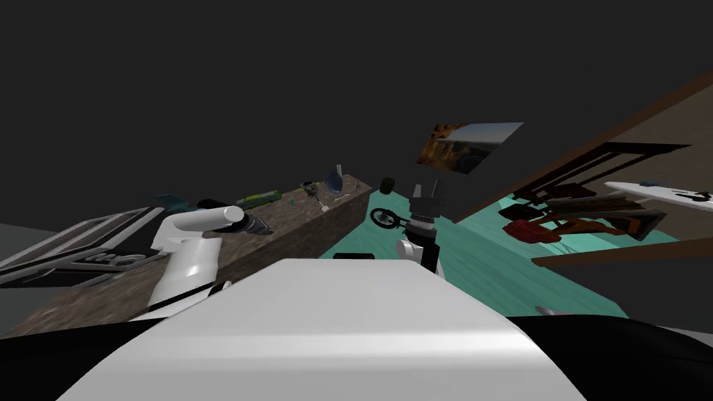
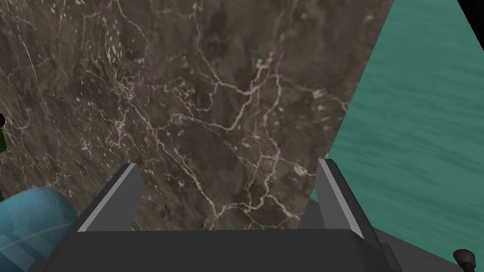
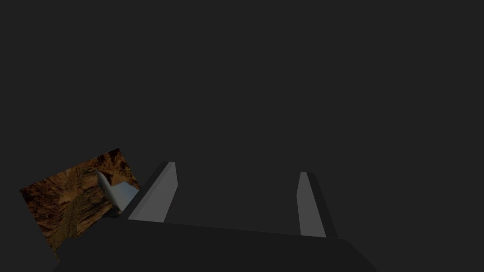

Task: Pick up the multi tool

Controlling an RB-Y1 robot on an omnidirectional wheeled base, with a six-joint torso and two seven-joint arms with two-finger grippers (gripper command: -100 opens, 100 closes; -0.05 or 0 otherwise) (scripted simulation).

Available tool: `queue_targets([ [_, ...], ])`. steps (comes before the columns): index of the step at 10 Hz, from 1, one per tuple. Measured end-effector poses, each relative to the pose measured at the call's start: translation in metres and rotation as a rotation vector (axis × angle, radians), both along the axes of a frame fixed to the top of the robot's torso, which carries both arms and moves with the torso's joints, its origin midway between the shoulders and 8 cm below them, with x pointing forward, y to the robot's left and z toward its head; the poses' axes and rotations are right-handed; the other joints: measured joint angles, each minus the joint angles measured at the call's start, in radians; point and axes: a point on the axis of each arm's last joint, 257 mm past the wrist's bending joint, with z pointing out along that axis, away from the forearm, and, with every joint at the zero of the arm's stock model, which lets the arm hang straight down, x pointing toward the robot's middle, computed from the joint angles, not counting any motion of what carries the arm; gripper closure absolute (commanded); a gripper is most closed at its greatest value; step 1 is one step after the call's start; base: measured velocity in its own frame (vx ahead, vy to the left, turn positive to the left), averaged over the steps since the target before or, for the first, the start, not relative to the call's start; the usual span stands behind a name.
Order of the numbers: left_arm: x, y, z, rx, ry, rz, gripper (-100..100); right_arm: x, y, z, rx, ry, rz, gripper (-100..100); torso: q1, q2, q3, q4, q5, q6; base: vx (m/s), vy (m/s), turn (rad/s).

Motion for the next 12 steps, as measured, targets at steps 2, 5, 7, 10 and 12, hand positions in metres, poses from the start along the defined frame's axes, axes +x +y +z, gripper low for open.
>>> queue_targets([
  [2,-0.015,0.004,-0.003,-0.002,0.049,0.005,-100,0.0,0.0,0.0,0.0,0.0,0.0,0,0.0,-0.004,-0.002,-0.001,0.0,0.001,0.169,-0.039,-0.385],
  [5,-0.036,0.003,-0.014,-0.013,0.12,0.008,-100,0.0,0.0,0.0,0.0,0.0,0.0,0,-0.001,-0.01,-0.006,-0.002,0.0,0.001,0.228,-0.04,-0.369],
  [7,-0.045,0.002,-0.019,-0.022,0.151,0.008,-100,0.0,0.0,0.0,0.0,0.0,0.0,0,-0.002,-0.009,-0.005,-0.002,0.0,0.0,0.199,-0.01,-0.289],
  [10,-0.059,0.0,-0.033,-0.04,0.203,0.014,-100,0.0,0.0,0.0,0.0,0.0,0.0,0,0.002,-0.01,-0.006,-0.002,0.0,0.001,0.223,0.054,-0.362],
  [12,-0.079,-0.003,-0.042,-0.055,0.258,0.029,-100,0.0,0.0,0.0,0.0,0.0,0.0,0,0.006,-0.007,-0.005,-0.002,0.001,-0.001,0.12,0.096,-0.094],
])
